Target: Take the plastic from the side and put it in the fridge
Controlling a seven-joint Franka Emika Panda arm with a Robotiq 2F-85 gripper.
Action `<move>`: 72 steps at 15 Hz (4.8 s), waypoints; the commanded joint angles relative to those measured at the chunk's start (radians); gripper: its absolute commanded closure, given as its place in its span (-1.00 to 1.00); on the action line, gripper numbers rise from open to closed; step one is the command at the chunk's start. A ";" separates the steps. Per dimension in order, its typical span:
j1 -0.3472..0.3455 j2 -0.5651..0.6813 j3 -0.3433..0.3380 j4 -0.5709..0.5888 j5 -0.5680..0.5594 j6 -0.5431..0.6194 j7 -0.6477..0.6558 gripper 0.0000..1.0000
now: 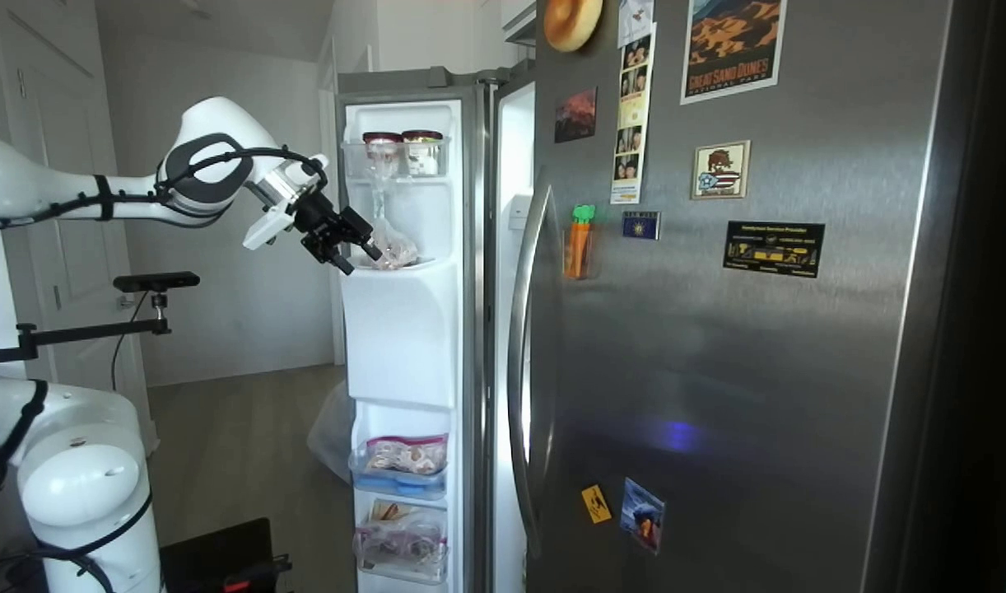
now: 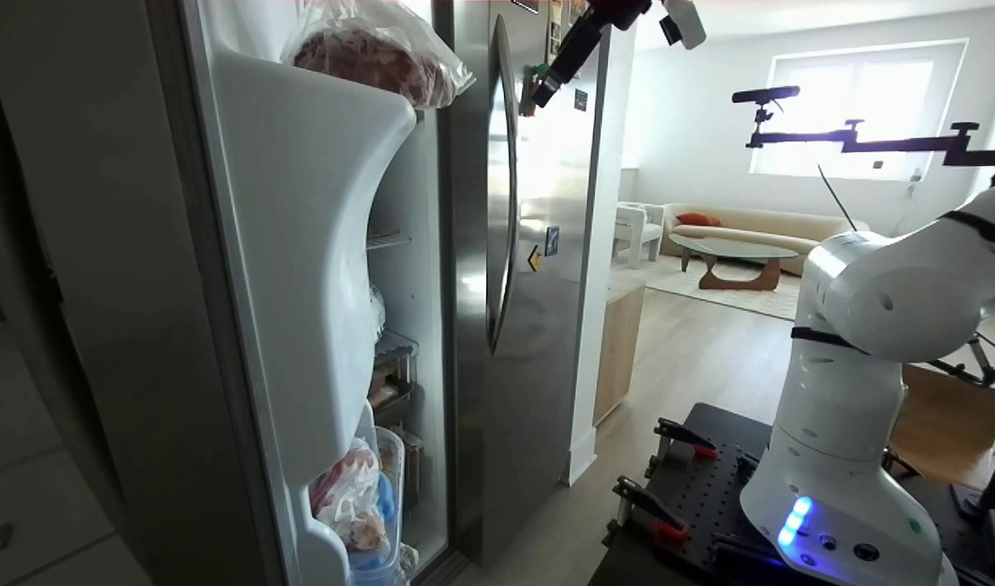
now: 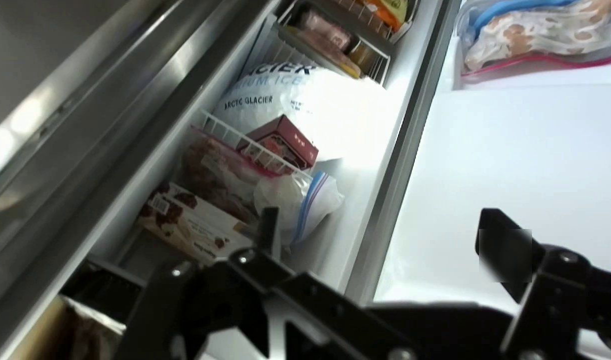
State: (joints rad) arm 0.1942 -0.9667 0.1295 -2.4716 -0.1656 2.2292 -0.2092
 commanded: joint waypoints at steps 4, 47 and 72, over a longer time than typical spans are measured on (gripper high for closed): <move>0.066 0.103 -0.014 0.072 -0.017 0.215 -0.112 -1.00; 0.148 0.646 -0.034 0.692 0.430 -0.074 -0.416 1.00; -0.025 0.532 -0.023 0.688 0.083 0.090 -0.096 0.99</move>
State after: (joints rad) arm 0.2075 -0.4261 0.1116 -1.8010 -0.0385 2.2747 -0.3344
